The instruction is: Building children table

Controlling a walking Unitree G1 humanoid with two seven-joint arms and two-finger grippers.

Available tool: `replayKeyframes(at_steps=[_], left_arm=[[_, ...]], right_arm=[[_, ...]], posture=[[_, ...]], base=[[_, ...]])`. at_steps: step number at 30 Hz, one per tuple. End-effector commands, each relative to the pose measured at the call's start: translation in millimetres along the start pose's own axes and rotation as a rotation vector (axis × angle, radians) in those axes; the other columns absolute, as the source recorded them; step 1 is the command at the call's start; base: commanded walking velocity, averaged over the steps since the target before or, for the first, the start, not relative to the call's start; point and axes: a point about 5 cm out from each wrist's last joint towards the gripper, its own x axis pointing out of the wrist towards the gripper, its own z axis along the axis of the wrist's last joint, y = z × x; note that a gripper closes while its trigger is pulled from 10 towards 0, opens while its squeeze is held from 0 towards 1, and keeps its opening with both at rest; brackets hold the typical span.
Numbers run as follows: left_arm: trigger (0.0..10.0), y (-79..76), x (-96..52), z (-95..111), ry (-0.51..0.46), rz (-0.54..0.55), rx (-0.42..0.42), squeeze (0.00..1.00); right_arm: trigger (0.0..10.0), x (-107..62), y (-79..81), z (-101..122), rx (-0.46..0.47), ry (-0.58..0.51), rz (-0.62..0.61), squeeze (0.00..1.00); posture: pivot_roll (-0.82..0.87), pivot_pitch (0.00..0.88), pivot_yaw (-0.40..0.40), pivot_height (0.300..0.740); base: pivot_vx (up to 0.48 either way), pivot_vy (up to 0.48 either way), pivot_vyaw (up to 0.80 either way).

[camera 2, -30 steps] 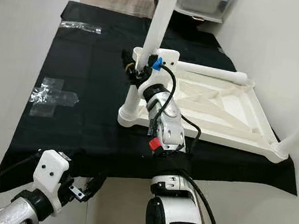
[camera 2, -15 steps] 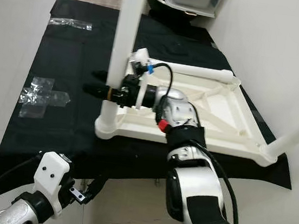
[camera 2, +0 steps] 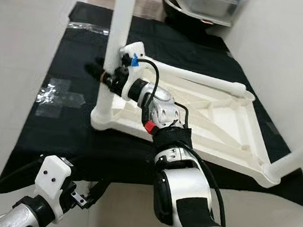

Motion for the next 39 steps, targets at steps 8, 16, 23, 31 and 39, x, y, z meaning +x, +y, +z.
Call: replayKeyframes(at_steps=[8, 16, 23, 31, 39], left_arm=[[10.0, 0.7, 1.8, -4.5, 0.016, -0.013, -0.015, 0.00], [10.0, 1.8, 2.2, -4.3, 0.017, -0.007, -0.011, 0.00], [10.0, 1.6, 2.6, -4.7, 0.017, -0.012, -0.014, 0.00], [10.0, 1.9, 2.9, -5.0, 0.015, -0.013, -0.016, 0.00], [10.0, -0.8, -0.3, -5.8, 0.018, -0.013, -0.016, 0.00]], right_arm=[[0.0, -54.5, -22.9, -20.2, 0.049, -0.027, -0.921, 0.00], [10.0, -24.3, 13.0, -17.1, 0.129, -0.157, -0.625, 1.00], [10.0, -24.9, 7.5, -11.0, 0.110, -0.180, -0.306, 0.00], [10.0, -60.8, -7.0, -7.4, 0.075, 0.096, 0.438, 0.00], [10.0, -52.6, 0.6, -10.6, 0.053, 0.172, 0.683, 0.00]], posture=[[0.13, 0.097, -0.172, 0.740], [0.13, 0.101, -0.168, 0.740], [0.13, 0.102, -0.171, 0.740], [0.13, 0.101, -0.178, 0.740], [0.14, 0.082, -0.181, 0.740]], base=[[0.000, 0.000, 0.00], [0.000, 0.000, 0.00], [0.000, 0.000, 0.00], [0.000, 0.000, 0.00], [0.000, 0.000, 0.00]])
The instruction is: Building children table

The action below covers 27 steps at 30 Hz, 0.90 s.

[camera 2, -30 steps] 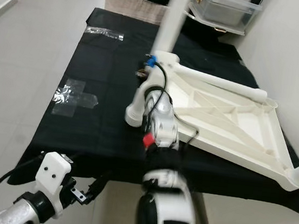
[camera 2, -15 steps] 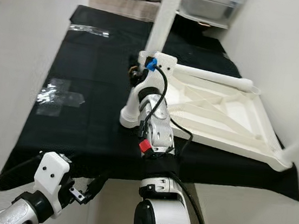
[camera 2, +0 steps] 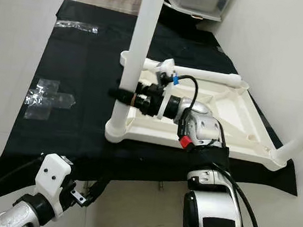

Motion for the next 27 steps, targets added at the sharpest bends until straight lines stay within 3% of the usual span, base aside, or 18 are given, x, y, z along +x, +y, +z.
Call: replayKeyframes(at_steps=[1, 3, 4, 5, 10, 12, 13, 14, 15, 16, 18, 19, 22, 23, 27], left_arm=[[10.0, -3.5, -1.2, 0.0, -0.005, -0.008, -0.011, 0.00], [10.0, -4.1, -1.8, -0.2, -0.004, -0.010, -0.012, 0.00], [10.0, -4.7, -2.4, -0.5, -0.003, -0.012, -0.015, 0.00], [10.0, -4.2, -3.0, 0.1, -0.011, -0.001, -0.013, 0.00], [10.0, 1.9, -3.8, 3.2, -0.039, 0.075, 0.006, 0.00], [10.0, 9.0, -4.4, 9.5, -0.089, 0.148, 0.035, 0.00], [10.0, 9.0, -4.4, 9.5, -0.089, 0.148, 0.035, 0.00], [10.0, 10.1, -4.5, 11.6, -0.105, 0.159, 0.043, 0.00], [10.0, 12.0, -4.2, 13.9, -0.124, 0.181, 0.047, 0.00], [10.0, 12.0, -4.2, 13.9, -0.124, 0.181, 0.047, 0.00], [10.0, 14.5, -3.3, 16.0, -0.142, 0.203, 0.053, 0.00], [10.0, 14.5, -3.3, 16.0, -0.142, 0.203, 0.053, 0.00], [10.0, 15.1, -3.2, 19.9, -0.168, 0.207, 0.072, 0.00], [10.0, 15.2, -3.2, 20.8, -0.174, 0.209, 0.077, 0.00], [10.0, 14.6, -3.5, 21.7, -0.182, 0.207, 0.084, 0.00]], right_arm=[[10.0, 7.3, 3.6, -2.9, -0.003, 0.015, 0.064, 0.00], [10.0, 15.2, 3.5, -3.2, -0.015, 0.027, 0.081, 0.00], [3.3, 20.9, 5.0, -3.2, -0.022, 0.031, 0.108, 0.00], [0.0, 26.0, 5.8, -4.8, -0.028, 0.026, 0.099, 0.00], [0.0, 29.8, 7.5, -7.0, -0.019, -0.005, 0.067, 0.00], [0.0, 23.8, -3.0, -10.3, -0.012, -0.043, -0.185, 0.00], [0.0, 23.8, -3.0, -10.3, -0.012, -0.043, -0.185, 0.00], [0.0, 20.3, -8.8, -12.1, 0.002, -0.054, -0.293, 0.00], [0.0, 13.1, -17.9, -16.5, 0.031, -0.053, -0.484, 0.00], [0.0, 13.1, -17.9, -16.5, 0.031, -0.053, -0.484, 0.00], [0.0, -3.4, -32.6, -24.9, 0.039, -0.021, -0.823, 0.00], [0.0, -3.4, -32.6, -24.9, 0.039, -0.021, -0.823, 0.00], [0.0, -31.0, -35.5, -33.5, 0.070, -0.061, -1.274, 0.00], [0.0, -36.0, -32.9, -34.1, 0.065, -0.077, -1.358, 0.00], [0.0, -35.5, -25.2, -33.7, 0.070, -0.105, -1.446, 0.00]], posture=[[0.14, 0.082, -0.181, 0.740], [0.15, 0.076, -0.182, 0.740], [0.15, 0.074, -0.182, 0.740], [0.15, 0.072, -0.183, 0.740], [0.15, 0.074, -0.184, 0.740], [0.14, 0.073, -0.182, 0.740], [0.14, 0.073, -0.182, 0.740], [0.14, 0.073, -0.182, 0.740], [0.13, 0.073, -0.182, 0.740], [0.13, 0.073, -0.182, 0.740], [0.13, 0.073, -0.179, 0.740], [0.13, 0.073, -0.179, 0.740], [0.12, 0.076, -0.177, 0.740], [0.13, 0.081, -0.177, 0.740], [0.13, 0.081, -0.177, 0.740]], base=[[0.000, 0.000, 0.00], [0.000, 0.000, 0.00], [0.000, 0.000, 0.00], [0.000, 0.000, 0.00], [0.000, 0.000, 0.00], [0.000, 0.000, 0.00], [0.000, 0.000, 0.00], [0.000, 0.000, 0.00], [0.000, 0.000, 0.00], [0.000, 0.000, 0.00], [0.000, 0.000, 0.00], [0.000, 0.000, 0.00], [0.000, 0.000, 0.00], [0.000, 0.000, 0.00], [0.000, 0.000, 0.00]])
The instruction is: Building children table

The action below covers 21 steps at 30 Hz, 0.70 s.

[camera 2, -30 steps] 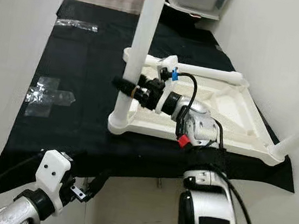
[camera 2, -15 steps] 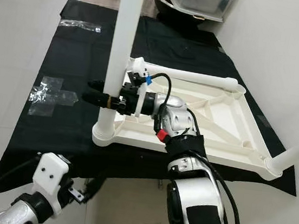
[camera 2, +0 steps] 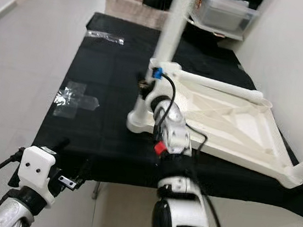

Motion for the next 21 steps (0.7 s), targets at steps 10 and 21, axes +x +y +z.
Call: replayKeyframes(at_steps=[10, 21], left_arm=[[10.0, -7.8, -4.3, 9.8, -0.056, -0.031, 0.011, 0.00], [10.0, -19.3, -7.1, 17.4, -0.073, -0.095, 0.002, 0.00]], right_arm=[[10.0, -4.7, 33.2, 20.8, 0.166, -0.191, 0.158, 1.00], [10.0, -12.3, 20.6, 33.2, 0.101, -0.008, 1.038, 0.00]], posture=[[0.14, 0.098, -0.181, 0.740], [0.13, 0.101, -0.185, 0.740]], base=[[0.000, 0.000, 0.00], [0.000, 0.000, 0.00]])
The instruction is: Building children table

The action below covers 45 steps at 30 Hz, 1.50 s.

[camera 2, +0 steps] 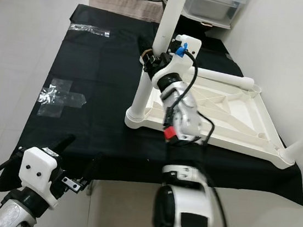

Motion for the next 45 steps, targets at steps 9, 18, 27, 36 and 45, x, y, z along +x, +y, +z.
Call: replayKeyframes(at_steps=[9, 18, 27, 36, 45], left_arm=[[10.0, -7.9, -0.8, 4.0, -0.004, -0.022, 0.009, 0.00], [10.0, -8.9, -1.6, 4.8, -0.003, -0.025, 0.010, 0.00], [10.0, -8.2, -0.8, 2.1, 0.003, -0.020, 0.013, 0.00], [10.0, -8.4, 0.3, 0.9, 0.004, -0.028, 0.019, 0.00], [10.0, -6.6, -0.2, 0.1, 0.012, -0.018, 0.020, 0.00]], right_arm=[[10.0, -12.0, 37.5, -62.9, 0.015, 0.427, 0.682, 0.00], [0.0, 2.7, 42.7, -73.1, -0.009, 0.389, 0.620, 0.00], [0.0, 1.2, 8.8, -78.8, -0.099, 0.252, -0.097, 0.00], [0.0, -39.7, -5.3, -81.2, -0.124, 0.212, -0.894, 0.00], [10.0, -19.7, 31.0, -88.7, 0.003, 0.150, -0.875, 0.00]], posture=[[0.15, 0.110, -0.190, 0.740], [0.15, 0.111, -0.196, 0.740], [0.14, 0.094, -0.189, 0.740], [0.13, 0.097, -0.185, 0.740], [0.14, 0.104, -0.184, 0.740]], base=[[0.000, 0.000, 0.00], [0.000, 0.000, 0.00], [0.000, 0.000, 0.00], [0.000, 0.000, 0.00], [0.000, 0.000, 0.00]])
